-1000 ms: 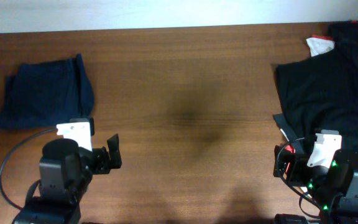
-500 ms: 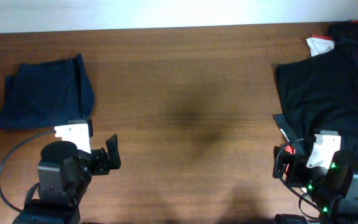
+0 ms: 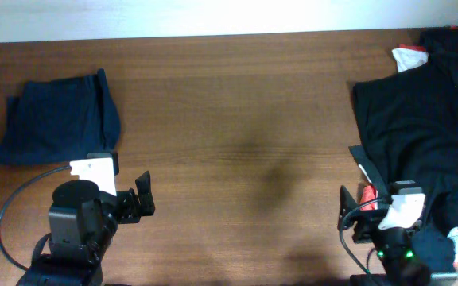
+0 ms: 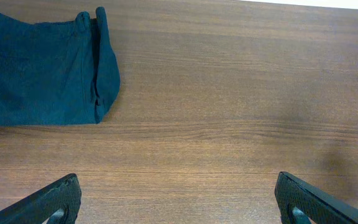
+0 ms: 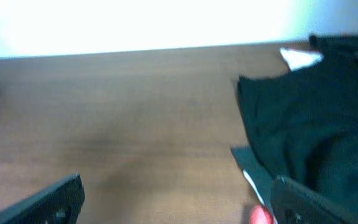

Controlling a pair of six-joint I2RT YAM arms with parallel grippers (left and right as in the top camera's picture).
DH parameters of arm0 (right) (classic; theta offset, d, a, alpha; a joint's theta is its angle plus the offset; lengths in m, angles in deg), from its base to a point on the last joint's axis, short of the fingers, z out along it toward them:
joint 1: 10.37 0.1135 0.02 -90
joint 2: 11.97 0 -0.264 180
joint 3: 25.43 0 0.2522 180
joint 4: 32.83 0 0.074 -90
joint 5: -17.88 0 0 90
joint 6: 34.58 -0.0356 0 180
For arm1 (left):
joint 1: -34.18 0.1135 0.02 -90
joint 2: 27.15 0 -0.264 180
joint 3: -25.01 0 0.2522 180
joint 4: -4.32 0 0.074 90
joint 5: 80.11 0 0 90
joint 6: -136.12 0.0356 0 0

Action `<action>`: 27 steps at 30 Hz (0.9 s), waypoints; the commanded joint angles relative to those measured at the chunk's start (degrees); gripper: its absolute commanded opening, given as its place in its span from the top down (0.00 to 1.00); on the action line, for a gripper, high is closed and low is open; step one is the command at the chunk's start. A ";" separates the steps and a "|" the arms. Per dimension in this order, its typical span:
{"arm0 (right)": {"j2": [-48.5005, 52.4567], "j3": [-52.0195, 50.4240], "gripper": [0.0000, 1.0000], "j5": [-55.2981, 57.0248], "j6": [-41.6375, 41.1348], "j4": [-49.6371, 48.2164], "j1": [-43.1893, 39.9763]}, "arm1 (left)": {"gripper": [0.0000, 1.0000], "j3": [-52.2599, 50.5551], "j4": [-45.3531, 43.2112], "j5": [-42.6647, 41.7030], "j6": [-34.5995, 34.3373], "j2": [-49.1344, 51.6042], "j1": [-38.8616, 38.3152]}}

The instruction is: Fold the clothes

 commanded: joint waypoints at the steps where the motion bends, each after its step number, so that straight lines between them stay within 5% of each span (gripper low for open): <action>1: -5.42 -8.39 0.01 -0.33 0.39 -7.06 1.40 | 0.01 -0.31 -0.13 0.66 -0.50 -0.13 0.15; 15: -10.60 -31.63 0.01 0.96 0.44 -45.83 1.14 | 0.01 -0.31 -0.13 0.66 -0.50 -0.13 0.15; 27: -10.60 -31.43 0.01 1.01 3.80 -36.06 1.25 | 0.01 -0.31 -0.13 0.66 -0.48 -0.13 0.15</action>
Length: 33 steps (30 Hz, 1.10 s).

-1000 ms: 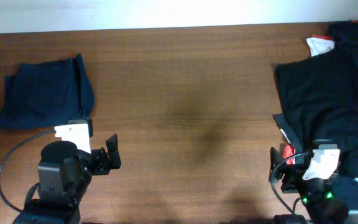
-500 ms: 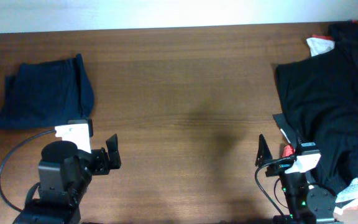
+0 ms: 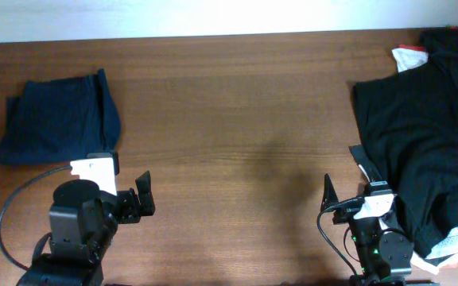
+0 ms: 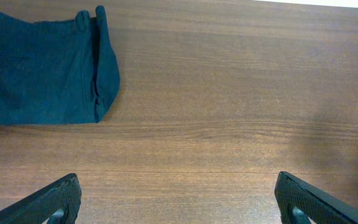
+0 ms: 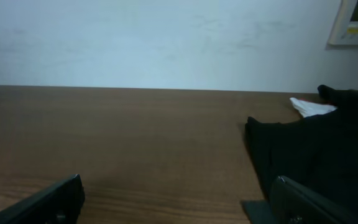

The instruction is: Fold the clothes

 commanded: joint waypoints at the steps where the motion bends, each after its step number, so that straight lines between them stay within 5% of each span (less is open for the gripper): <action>1: -0.59 -0.26 0.01 0.55 0.59 0.33 0.26 | 0.01 -0.17 -0.13 0.66 -0.50 -0.17 0.15; 33: -0.57 -0.26 0.01 0.55 0.59 0.33 0.26 | 0.01 -5.49 -0.39 1.57 -0.46 -5.46 0.20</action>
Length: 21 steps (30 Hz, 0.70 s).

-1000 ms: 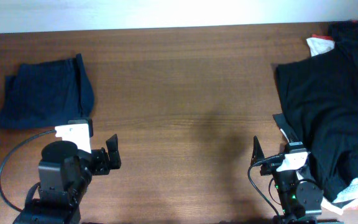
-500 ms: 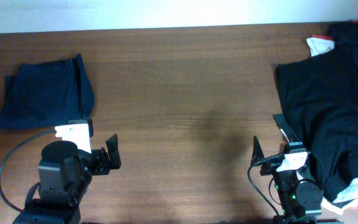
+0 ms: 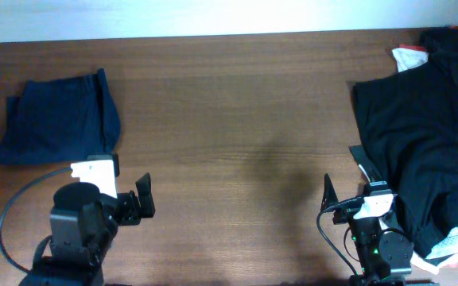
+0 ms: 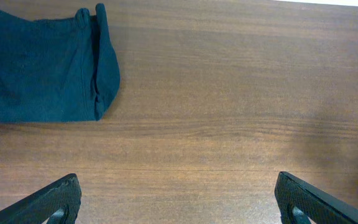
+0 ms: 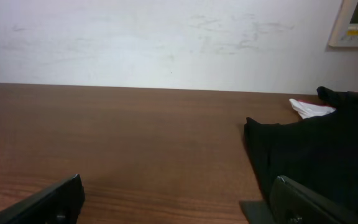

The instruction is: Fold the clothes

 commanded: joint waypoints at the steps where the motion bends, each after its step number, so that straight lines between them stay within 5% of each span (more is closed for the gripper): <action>1: -0.59 -0.26 0.01 0.55 -0.02 0.31 0.26 | 0.01 -6.54 -0.76 2.10 -0.44 -6.05 0.20; 10: -0.59 -0.26 0.01 0.55 -0.02 0.31 0.26 | 0.01 -34.01 -26.88 2.32 4.76 -28.85 0.31; 17: -0.59 -0.26 0.01 0.55 -0.02 0.31 0.26 | 0.01 -49.64 -54.03 1.62 10.16 -37.40 0.31; 21: -0.59 -0.26 0.01 0.55 -0.02 0.31 0.26 | 0.01 -50.51 -53.70 -0.04 13.31 -37.64 0.61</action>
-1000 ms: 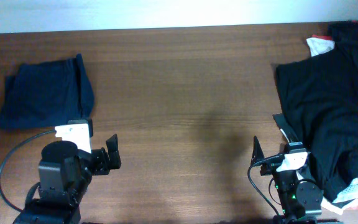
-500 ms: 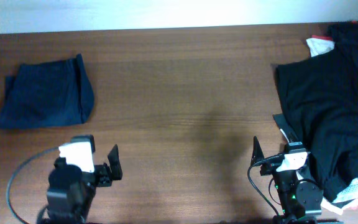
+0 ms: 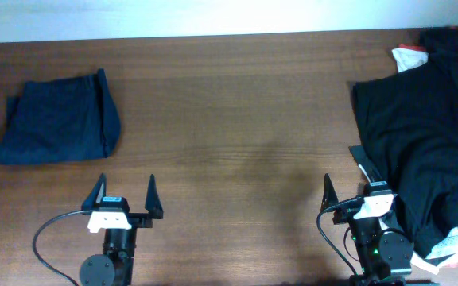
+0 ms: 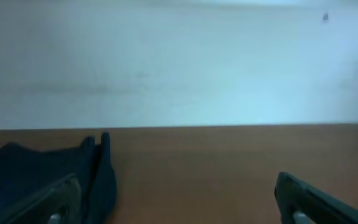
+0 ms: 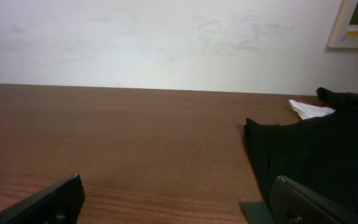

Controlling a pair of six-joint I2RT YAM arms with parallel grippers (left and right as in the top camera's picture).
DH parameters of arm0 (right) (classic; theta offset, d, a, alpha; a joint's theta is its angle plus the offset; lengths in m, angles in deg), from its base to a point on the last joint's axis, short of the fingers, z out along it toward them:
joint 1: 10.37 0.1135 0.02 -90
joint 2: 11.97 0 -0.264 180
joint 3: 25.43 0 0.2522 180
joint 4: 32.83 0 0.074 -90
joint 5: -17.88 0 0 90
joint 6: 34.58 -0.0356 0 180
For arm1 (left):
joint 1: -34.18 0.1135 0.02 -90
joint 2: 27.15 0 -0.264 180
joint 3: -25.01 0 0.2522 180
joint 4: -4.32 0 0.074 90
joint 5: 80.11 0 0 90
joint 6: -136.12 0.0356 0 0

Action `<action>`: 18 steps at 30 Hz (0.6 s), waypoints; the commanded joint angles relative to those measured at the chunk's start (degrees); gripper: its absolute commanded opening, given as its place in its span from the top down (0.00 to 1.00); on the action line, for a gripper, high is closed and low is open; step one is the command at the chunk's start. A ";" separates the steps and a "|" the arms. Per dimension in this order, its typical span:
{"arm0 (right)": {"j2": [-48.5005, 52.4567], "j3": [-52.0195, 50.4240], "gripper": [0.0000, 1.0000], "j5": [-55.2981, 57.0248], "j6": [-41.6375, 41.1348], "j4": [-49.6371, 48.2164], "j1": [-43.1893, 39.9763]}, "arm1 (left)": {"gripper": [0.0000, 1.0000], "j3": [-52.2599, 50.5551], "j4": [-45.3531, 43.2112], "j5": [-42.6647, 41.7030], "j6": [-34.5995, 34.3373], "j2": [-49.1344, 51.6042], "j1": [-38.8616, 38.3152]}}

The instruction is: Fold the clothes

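A folded navy garment lies at the table's far left, and it shows blurred in the left wrist view. A heap of black clothes covers the right end. My left gripper sits low at the front edge, open and empty, pointing level towards the back wall. My right gripper is also open and empty at the front edge, just left of the black heap.
The brown wooden table runs back to a white wall. A white cloth with a red edge peeks out at the heap's far corner. Another white piece lies at the front right.
My left arm has come down from its raised pose to the front edge. Its camera now looks level at the wall instead of down on the table. The right arm and clothes are unchanged.
At first my right gripper was tilted over the near edge of the black heap, while the left arm stood raised near the navy garment. The right then sat low at the front edge, facing the wall. Now the left has settled low as well, both open.
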 commanded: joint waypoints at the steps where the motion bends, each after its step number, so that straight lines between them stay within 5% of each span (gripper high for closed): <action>1: -0.37 -0.26 0.01 0.52 -0.04 0.28 0.26 | 0.01 -0.83 2.71 -1.42 4.39 -0.66 0.83; 4: -0.37 -0.26 0.01 0.52 -0.04 0.31 0.26 | 0.01 -0.81 9.14 -2.69 4.35 -0.66 1.16; 18: -0.37 -0.26 0.01 0.52 -0.04 0.28 0.26 | 0.01 -0.79 9.09 -3.87 4.37 -0.63 1.16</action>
